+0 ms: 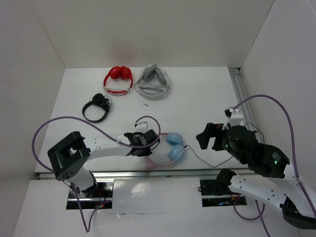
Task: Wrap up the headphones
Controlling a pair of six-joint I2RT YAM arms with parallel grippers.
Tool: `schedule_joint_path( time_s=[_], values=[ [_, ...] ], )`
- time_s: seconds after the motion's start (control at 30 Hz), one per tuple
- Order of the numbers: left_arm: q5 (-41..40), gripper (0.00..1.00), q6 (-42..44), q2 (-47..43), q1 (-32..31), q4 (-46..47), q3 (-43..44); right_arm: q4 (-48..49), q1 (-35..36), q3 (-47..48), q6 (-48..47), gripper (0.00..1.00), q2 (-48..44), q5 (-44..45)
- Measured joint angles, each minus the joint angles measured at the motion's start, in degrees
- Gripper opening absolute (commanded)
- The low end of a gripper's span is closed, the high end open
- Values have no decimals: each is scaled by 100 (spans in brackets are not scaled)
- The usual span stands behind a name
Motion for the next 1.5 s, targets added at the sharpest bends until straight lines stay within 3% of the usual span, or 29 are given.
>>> schedule_joint_path(
  time_s=[0.03, 0.07, 0.2, 0.33, 0.5, 0.6, 0.73, 0.97, 1.3, 1.5],
  values=[
    [7, 8, -26, -39, -2, -4, -37, 0, 0, -4, 0, 100, -4, 0],
    [9, 0, -114, -70, -7, -9, -68, 2, 0, -7, 0, 100, -7, 0],
    [-11, 0, -238, -96, -35, -282, -7, 7, 0, -31, -20, 100, -9, -22],
    [-428, 0, -610, -315, -308, -1615, 444, 116, 0, -37, -188, 100, -9, -236],
    [-1222, 0, -638, -1746, -369, -4000, 1460, 820, 0, -44, -664, 100, 153, -946],
    [-1585, 0, -264, -2752, 210, -4730, 2465, 1976, 0, -284, -944, 100, 385, -1650],
    [-2118, 0, 544, -3464, 1458, -5099, 3818, 4111, 4, -1346, -1593, 100, 586, -2852],
    [-2026, 0, 2164, -3388, 2588, -5672, 5355, 5676, 68, -1884, -2835, 95, 1408, -3110],
    [-1438, 0, 2916, -3174, 2780, -5875, 5532, 6247, 879, -1567, -3685, 95, 1790, -2931],
    [-973, 0, 3143, -3209, 2782, -5886, 5532, 6568, 918, -1150, -4004, 88, 2396, -2524]
  ],
)
